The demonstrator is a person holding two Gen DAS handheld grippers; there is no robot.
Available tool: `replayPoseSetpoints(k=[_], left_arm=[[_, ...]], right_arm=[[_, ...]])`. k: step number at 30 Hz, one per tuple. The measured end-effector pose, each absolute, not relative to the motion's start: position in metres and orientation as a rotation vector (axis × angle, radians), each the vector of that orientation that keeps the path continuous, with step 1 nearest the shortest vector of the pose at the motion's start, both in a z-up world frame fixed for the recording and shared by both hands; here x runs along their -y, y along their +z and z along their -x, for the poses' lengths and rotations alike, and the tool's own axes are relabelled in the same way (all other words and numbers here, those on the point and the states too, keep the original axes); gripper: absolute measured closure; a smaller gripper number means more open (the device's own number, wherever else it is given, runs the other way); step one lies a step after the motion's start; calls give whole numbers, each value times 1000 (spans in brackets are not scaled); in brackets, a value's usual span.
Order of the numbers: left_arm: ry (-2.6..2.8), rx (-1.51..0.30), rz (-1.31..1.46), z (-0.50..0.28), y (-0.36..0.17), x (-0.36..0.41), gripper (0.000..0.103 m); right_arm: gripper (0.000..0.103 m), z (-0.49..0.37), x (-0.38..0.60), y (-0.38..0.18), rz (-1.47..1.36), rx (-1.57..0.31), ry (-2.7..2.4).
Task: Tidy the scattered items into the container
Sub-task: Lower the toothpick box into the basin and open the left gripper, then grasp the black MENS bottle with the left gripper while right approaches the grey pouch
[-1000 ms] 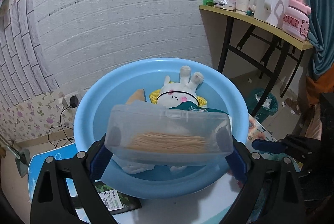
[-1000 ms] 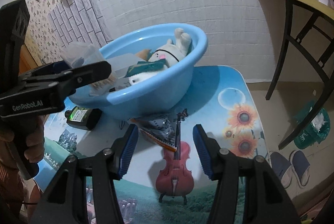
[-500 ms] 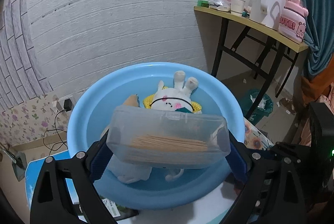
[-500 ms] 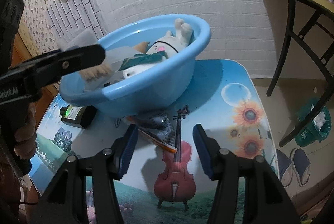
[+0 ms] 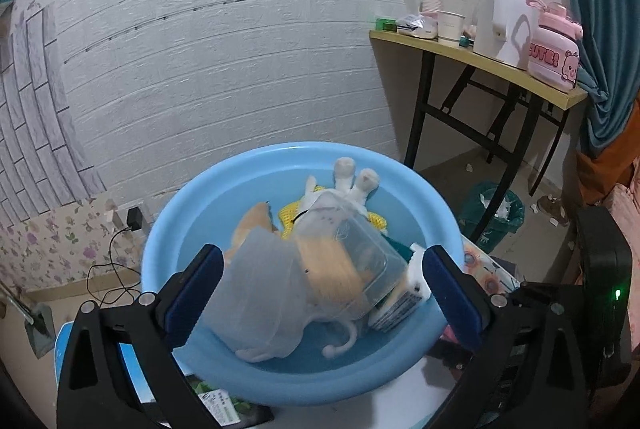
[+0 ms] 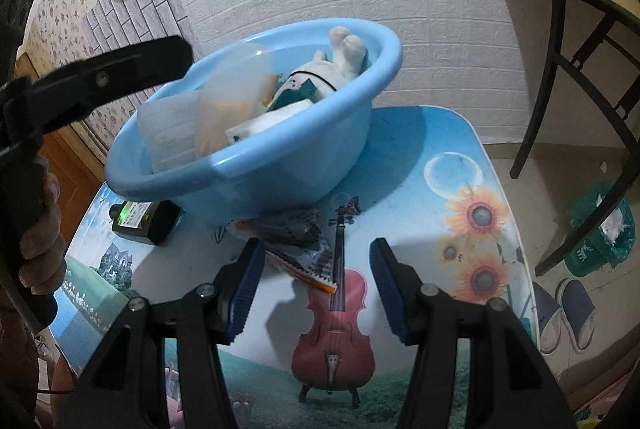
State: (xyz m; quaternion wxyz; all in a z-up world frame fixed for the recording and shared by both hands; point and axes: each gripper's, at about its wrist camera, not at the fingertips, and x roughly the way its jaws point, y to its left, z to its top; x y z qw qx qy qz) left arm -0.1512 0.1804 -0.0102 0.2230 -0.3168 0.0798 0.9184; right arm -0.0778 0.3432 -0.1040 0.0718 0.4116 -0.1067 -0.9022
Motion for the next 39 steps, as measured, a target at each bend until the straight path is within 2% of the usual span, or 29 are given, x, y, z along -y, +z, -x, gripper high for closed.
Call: replayPoseSetpoints(k=[10,21,28,39], left_arm=[[2604,-157,977,128,-29,-129,3],[2645,-70,1178,115,-76,-73,2],[2638,-40,1250,122,-93,-66,2],[2632,102,1387,130,-115,-73,2]], right_arm=[[49,81,-340,-108,-1254,324,-2706],[48,87,-324,-113,-1275,282,-2682],[48,92,-323,-117,-1301,269,-2681],[48,98,-319,-118,-1311,220,-2693]])
